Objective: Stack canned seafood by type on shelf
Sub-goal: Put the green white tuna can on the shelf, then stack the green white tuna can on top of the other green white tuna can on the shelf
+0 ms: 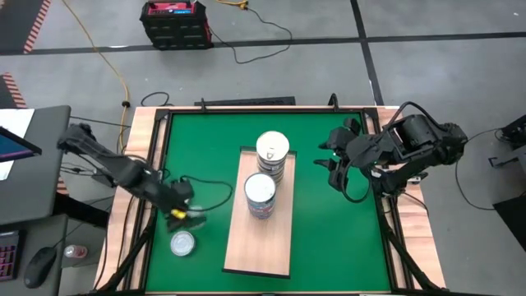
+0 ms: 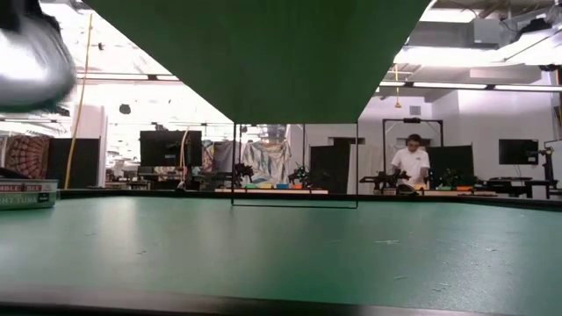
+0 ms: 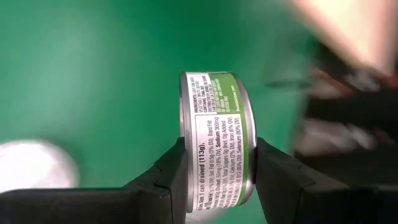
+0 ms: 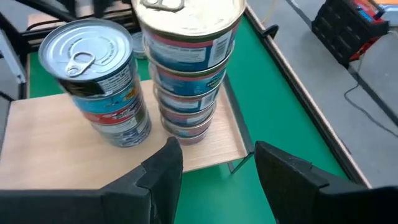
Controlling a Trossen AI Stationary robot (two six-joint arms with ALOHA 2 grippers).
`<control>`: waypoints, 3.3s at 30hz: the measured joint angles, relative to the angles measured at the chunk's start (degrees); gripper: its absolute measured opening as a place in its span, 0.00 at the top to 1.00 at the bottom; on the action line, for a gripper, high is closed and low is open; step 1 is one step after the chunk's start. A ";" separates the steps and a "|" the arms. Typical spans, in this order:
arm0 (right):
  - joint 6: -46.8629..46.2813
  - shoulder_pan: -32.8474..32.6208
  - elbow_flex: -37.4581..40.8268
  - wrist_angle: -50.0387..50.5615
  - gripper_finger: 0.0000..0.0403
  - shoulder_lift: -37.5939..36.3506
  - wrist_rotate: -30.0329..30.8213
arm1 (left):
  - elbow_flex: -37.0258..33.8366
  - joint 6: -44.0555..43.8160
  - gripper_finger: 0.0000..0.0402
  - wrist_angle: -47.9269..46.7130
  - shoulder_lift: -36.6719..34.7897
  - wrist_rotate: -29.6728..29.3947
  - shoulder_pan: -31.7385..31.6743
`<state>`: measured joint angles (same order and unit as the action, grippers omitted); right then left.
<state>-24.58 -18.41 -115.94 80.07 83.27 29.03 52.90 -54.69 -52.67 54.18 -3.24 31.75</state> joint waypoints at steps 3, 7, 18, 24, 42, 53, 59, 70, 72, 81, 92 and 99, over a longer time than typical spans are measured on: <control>-0.71 0.39 0.02 0.02 0.43 0.00 1.45 | 0.00 6.68 0.66 5.02 -3.17 4.40 3.30; -3.71 0.59 0.02 0.02 0.43 0.00 2.49 | -0.02 13.06 0.66 9.57 -3.72 5.05 7.81; -12.97 0.45 0.02 0.40 0.43 2.22 4.17 | 6.95 45.03 0.65 20.23 2.90 -15.55 10.40; -13.02 1.20 0.07 -0.24 0.43 3.53 7.20 | 10.23 69.41 0.65 21.08 9.48 -31.04 10.36; -12.72 1.20 0.04 -0.59 0.43 4.04 5.58 | 10.25 98.68 0.64 39.64 26.60 -29.74 10.51; -11.39 0.76 0.02 -0.61 0.43 4.04 5.14 | 10.28 96.27 0.52 44.92 33.16 -27.47 9.32; -11.19 0.65 0.02 -0.61 0.43 4.04 3.55 | 10.25 94.80 0.41 47.08 32.98 -27.11 9.09; -10.11 -0.38 0.02 -0.87 0.43 4.04 3.79 | 10.25 86.38 0.32 41.45 27.60 -30.50 12.16; -10.01 -0.40 0.02 -0.97 0.43 4.04 3.85 | 10.25 81.02 0.33 38.07 25.32 -31.31 13.10; -9.30 -0.77 0.00 -1.54 0.43 4.06 9.13 | 10.27 41.46 0.33 7.44 14.12 -21.02 15.80; -7.88 -0.75 0.00 -3.28 0.43 4.09 10.13 | -3.83 7.63 0.33 -0.89 1.12 -10.85 19.43; -6.23 -0.75 0.00 -3.21 0.43 4.11 10.06 | -17.27 -2.33 0.33 8.26 -8.33 -2.36 15.87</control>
<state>-30.81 -19.16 -115.94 76.86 87.37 39.09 35.63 -57.02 -44.41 45.85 -5.61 47.62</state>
